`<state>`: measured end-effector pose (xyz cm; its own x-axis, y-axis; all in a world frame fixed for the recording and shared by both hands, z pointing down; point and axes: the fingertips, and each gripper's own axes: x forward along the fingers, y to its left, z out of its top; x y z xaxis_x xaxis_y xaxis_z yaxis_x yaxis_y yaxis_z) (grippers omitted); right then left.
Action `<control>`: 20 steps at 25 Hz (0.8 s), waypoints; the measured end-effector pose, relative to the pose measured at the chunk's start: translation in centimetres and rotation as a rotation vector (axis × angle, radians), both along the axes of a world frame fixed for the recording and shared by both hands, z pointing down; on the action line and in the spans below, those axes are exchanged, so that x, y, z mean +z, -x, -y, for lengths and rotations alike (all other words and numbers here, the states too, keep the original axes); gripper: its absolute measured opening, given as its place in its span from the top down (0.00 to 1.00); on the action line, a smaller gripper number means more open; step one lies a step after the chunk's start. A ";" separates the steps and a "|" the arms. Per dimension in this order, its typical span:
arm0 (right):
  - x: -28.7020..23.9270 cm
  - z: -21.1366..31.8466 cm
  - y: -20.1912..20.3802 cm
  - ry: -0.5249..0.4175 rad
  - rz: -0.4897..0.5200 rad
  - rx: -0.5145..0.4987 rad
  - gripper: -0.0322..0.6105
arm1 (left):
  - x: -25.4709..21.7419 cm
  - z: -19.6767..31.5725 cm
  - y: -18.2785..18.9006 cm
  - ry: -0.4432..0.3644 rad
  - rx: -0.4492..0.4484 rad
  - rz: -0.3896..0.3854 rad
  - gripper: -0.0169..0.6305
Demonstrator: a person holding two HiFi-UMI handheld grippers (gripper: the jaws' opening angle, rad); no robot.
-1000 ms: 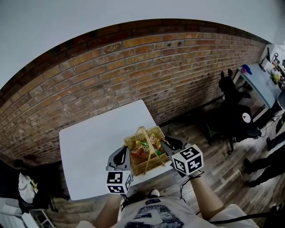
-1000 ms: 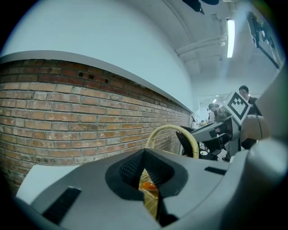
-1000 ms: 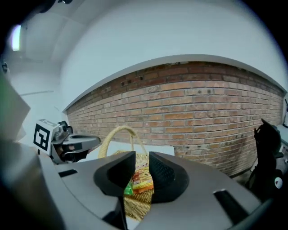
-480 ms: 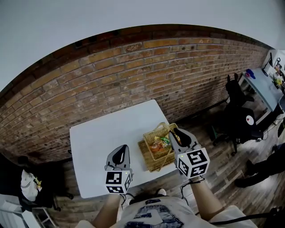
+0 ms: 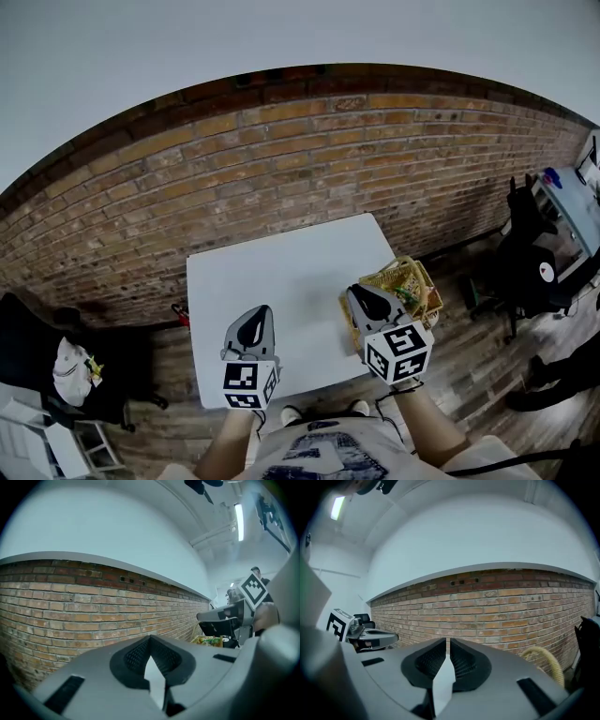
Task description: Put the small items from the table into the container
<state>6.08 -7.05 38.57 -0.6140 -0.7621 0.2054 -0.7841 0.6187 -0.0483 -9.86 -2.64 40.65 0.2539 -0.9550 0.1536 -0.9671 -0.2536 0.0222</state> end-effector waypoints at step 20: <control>2.3 -6.0 18.2 0.012 0.002 -0.207 0.92 | 0.4 -7.8 16.0 -0.007 -0.189 -0.001 0.90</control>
<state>-12.16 -1.06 40.87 -0.7577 -0.6171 0.2125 -0.6401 0.7661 -0.0577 -25.90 5.19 41.05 0.0705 -0.9867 0.1461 -0.9974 -0.0680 0.0224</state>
